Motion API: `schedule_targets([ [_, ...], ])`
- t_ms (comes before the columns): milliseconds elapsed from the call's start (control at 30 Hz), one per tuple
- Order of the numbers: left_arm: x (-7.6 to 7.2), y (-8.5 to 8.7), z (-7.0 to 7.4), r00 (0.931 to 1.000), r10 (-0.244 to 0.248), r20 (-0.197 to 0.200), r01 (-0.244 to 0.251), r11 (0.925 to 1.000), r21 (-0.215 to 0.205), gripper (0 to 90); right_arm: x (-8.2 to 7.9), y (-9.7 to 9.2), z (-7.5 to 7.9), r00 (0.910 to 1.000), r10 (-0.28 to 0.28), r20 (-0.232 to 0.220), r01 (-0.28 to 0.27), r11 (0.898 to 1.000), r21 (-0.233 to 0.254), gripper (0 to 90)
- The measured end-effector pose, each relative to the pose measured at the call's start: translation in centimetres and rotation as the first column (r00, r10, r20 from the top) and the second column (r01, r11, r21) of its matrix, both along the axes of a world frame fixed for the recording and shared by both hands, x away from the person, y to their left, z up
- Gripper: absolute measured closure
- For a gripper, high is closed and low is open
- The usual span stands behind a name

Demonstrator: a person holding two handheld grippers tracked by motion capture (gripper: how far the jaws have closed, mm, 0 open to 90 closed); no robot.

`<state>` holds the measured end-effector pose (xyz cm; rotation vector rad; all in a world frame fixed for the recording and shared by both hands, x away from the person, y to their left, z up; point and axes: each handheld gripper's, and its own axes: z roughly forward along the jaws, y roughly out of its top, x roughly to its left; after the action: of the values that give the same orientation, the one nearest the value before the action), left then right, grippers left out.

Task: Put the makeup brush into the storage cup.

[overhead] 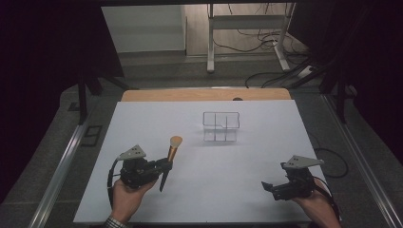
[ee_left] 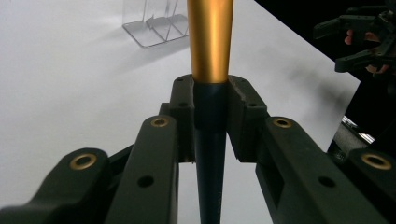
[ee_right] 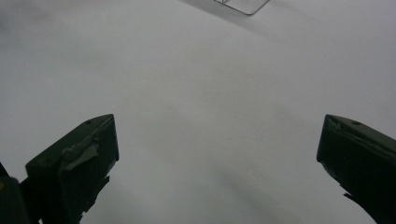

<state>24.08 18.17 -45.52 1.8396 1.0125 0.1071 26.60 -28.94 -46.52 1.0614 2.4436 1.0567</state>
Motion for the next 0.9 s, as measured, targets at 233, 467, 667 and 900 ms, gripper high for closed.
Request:
schedule_targets([
  [233,-0.8,-0.4,-0.2,1.0000,-0.004,-0.008,0.004,1.0000,0.000,73.8,0.0,0.1,0.1,1.0000,0.002,-0.009,-0.001,1.000,0.019,0.0],
  [467,-0.9,-0.6,-0.3,0.9999,-0.015,-0.009,0.015,0.9998,-0.011,73.8,0.1,0.3,0.3,0.9999,0.005,-0.013,-0.004,0.999,0.053,0.0],
  [667,-0.6,-0.9,-0.4,0.9993,-0.035,-0.014,0.035,0.9994,-0.007,73.8,0.1,0.6,0.5,0.9999,0.011,-0.011,-0.010,0.996,0.090,0.0],
  [900,-0.4,-1.6,-0.6,0.9981,-0.059,-0.014,0.059,0.9982,0.006,73.8,0.2,0.9,0.7,0.9998,0.021,-0.002,-0.020,0.991,0.131,0.0],
])
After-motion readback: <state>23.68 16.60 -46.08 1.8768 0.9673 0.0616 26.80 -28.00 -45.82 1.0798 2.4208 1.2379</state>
